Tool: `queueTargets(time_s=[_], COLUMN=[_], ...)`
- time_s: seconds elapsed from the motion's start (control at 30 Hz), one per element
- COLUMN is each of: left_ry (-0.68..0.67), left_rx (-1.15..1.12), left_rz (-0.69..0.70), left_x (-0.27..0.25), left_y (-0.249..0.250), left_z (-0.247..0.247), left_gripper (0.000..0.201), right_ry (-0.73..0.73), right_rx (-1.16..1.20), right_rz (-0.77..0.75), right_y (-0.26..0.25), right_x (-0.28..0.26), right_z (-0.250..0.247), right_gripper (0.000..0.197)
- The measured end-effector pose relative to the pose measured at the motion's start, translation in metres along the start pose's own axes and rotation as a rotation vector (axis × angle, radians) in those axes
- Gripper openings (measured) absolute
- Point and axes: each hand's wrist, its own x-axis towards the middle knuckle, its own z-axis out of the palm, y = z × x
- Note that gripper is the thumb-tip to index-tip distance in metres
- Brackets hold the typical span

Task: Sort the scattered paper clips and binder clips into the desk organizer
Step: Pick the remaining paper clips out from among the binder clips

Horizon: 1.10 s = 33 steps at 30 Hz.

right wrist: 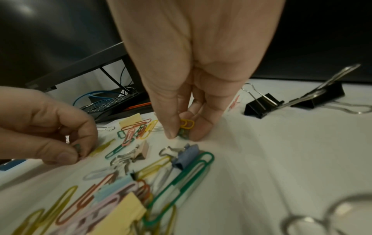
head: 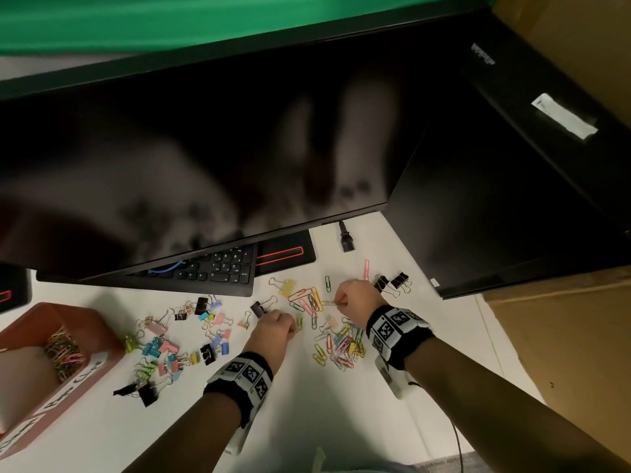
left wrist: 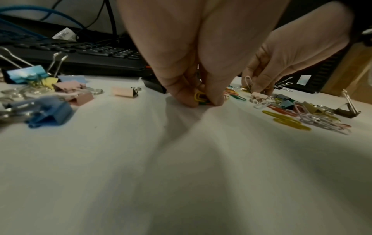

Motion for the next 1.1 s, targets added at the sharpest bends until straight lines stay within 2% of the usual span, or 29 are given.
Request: queueTargets(time_s=[0.13,0.2,0.3,0.4,0.47,0.6,0.83,1.1], left_ry=[0.043,0.068,0.029,-0.061,-0.075,-0.02,0.036,0.007], left_rx=[-0.067,-0.11,-0.131,-0.055,-0.033,-0.032,-0.043,0.114], left_rz=[0.015,0.006,-0.005,0.015,0.029,0.055,0.024,0.0], left_x=[0.009,0.014,0.023,0.034,0.037,0.037,0.033,0.028], left_y=[0.001,0.005,0.011,0.014,0.015,0.015,0.007,0.007], left_z=[-0.009,-0.015,-0.022,-0.024,-0.024,-0.022,-0.016,-0.025], left_gripper=[0.016,0.026,0.044,0.05,0.046,0.029,0.011,0.017], right_ry=[0.005,0.019,0.07,0.12,0.119,0.112,0.146,0.096], right_rx=[-0.007,0.028,0.128,0.183,0.19,0.186,0.109,0.06], right_rz=[-0.006,-0.003,-0.006,0.003,0.039,0.116,0.067,0.061], right_y=[0.003,0.003,-0.003,-0.013,-0.019,-0.021,-0.022,-0.024], right_x=[-0.001,-0.001,0.003,0.012,0.017,0.023,0.026,0.017], right_z=[-0.003,-0.005,-0.009,-0.01,-0.009,-0.004,0.001,0.0], right_gripper=[0.017,0.016,0.021,0.034,0.037,0.033,0.017,0.018])
